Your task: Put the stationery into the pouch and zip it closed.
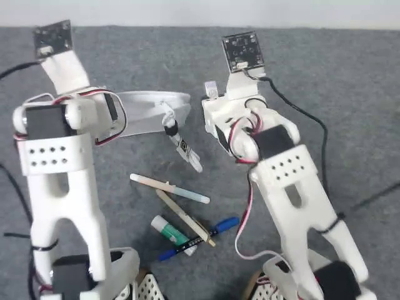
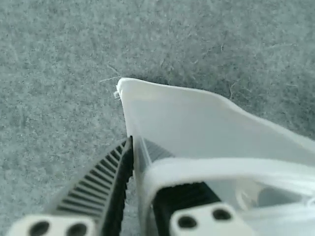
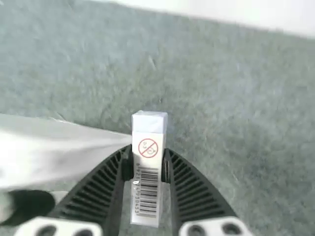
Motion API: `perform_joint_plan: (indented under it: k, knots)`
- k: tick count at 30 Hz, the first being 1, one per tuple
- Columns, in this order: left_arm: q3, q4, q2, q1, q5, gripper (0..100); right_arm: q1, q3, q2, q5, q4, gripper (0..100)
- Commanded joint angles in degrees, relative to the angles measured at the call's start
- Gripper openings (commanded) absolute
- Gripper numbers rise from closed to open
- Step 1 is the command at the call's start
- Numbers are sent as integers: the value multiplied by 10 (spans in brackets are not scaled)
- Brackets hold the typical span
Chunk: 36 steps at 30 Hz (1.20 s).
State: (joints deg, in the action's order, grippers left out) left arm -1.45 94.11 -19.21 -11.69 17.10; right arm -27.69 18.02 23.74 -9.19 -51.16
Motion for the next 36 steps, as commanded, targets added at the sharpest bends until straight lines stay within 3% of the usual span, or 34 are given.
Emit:
perform_joint_plan:
  k: [1,6,11,18,27,36]
  knots:
    - [-30,-19,-4,1,10,10,5,-7,84,-6,6,11]
    - [-29,-19,-4,-18,10,10,1,-7,138,-7,11,9]
    - [-17,-32,-6,-22,10,10,-65,-8,196,-6,13,7]
    - [-3,-39,-9,-23,10,10,-147,-7,218,-5,80,7]
    - [-3,-39,-9,-23,9,10,-197,4,216,-4,181,7]
    - [-3,-39,-9,-24,9,10,-195,250,218,41,570,7]
